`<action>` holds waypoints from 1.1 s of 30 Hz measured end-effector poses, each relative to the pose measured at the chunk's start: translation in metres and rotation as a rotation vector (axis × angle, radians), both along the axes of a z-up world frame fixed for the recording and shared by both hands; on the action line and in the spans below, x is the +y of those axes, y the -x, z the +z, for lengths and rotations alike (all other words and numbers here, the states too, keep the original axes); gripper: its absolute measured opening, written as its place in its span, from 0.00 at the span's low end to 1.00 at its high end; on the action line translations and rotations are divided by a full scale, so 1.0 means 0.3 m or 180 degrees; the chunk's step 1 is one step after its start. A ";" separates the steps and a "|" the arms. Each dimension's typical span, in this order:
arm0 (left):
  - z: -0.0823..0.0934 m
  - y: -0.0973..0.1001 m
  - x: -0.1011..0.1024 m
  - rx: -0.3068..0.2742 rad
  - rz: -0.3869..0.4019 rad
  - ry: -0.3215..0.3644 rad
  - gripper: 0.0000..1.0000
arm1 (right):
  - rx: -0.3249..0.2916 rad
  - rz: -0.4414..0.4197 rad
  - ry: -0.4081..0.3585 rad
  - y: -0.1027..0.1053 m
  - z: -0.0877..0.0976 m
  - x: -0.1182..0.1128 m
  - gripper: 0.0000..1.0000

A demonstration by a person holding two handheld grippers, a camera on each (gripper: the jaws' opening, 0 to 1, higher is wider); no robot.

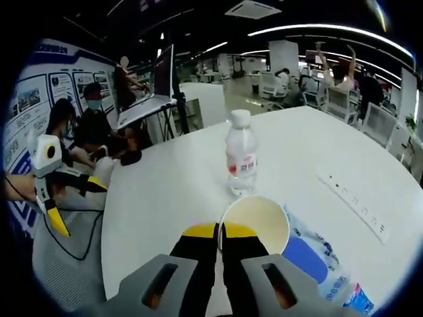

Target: Arrange the tabletop items into an orderly group along one side of the table until the central work area is clear of visible clutter.

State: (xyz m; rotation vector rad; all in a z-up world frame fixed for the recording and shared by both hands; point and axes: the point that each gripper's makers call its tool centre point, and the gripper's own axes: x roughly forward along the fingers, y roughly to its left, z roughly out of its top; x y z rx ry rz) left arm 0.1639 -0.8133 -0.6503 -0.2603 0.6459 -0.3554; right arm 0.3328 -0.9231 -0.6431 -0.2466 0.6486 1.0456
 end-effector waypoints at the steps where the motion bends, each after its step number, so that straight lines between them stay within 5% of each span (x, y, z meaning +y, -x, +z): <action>1: 0.000 0.000 0.004 0.0002 0.0005 -0.0001 0.80 | -0.0004 0.0022 0.0020 -0.001 -0.006 0.009 0.00; 10: 0.044 -0.004 0.024 -0.0144 0.0038 -0.0020 0.80 | -0.0085 0.0156 0.0182 -0.033 -0.039 0.064 0.00; 33: 0.003 0.060 0.055 -0.0025 0.0187 0.0052 0.79 | -0.0025 0.0050 0.0257 -0.138 -0.094 0.104 0.00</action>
